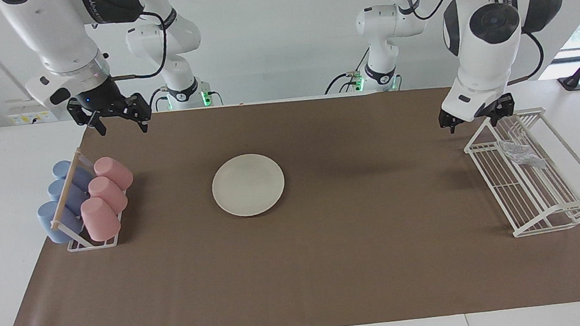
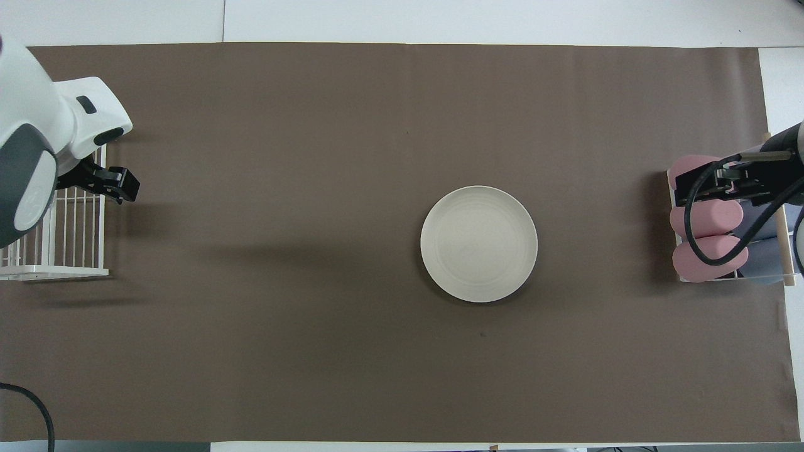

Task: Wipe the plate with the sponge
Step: 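Reach the left gripper into the wire rack and grasp the clear sponge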

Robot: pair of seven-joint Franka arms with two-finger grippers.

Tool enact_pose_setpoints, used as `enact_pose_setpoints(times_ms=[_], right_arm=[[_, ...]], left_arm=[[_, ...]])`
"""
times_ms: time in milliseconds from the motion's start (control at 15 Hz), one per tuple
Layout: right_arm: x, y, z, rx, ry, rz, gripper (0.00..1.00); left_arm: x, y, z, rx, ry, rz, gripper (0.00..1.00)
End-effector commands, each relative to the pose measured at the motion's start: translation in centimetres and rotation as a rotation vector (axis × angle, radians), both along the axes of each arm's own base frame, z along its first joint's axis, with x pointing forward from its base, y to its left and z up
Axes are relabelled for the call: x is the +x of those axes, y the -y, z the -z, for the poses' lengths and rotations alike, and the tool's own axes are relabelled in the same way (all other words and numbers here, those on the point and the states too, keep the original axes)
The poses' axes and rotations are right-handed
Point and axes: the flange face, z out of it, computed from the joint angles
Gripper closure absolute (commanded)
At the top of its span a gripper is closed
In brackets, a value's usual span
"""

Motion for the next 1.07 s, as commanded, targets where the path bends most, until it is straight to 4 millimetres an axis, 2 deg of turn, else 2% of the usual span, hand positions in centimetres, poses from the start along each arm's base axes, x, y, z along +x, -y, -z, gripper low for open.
enact_pose_setpoints(times_ms=[0,267,401,535,602,802,1003], right_arm=[[-0.1,-0.4,-0.3,-0.004,0.006,0.025,0.00],[-0.2,-1.0,-0.3,-0.004,0.009,0.031,0.00],[-0.2,-1.1,-0.4,-0.004,0.011,0.031,0.00],[-0.2,-1.1,-0.2,-0.004,0.009,0.031,0.00],[-0.2,-1.1,-0.2,-0.004,0.009,0.031,0.00],[-0.3,-1.6,-0.2,-0.005,0.010,0.028,0.00],[-0.3,-1.9,-0.2,-0.005,0.010,0.034,0.00]], left_arm=[[1.2,0.6,2.2,0.095,0.001,0.087,0.00],[2.4,-0.9,3.9,0.201,0.029,0.136,0.00],[2.9,-2.7,5.2,0.270,0.029,0.132,0.00],[3.0,-3.9,5.8,0.302,0.148,-0.049,0.00],[2.9,-4.5,6.9,0.306,0.190,-0.105,0.00],[3.5,-5.1,7.8,0.328,0.244,-0.119,0.00],[2.6,-5.7,9.4,0.380,0.267,-0.157,0.00]])
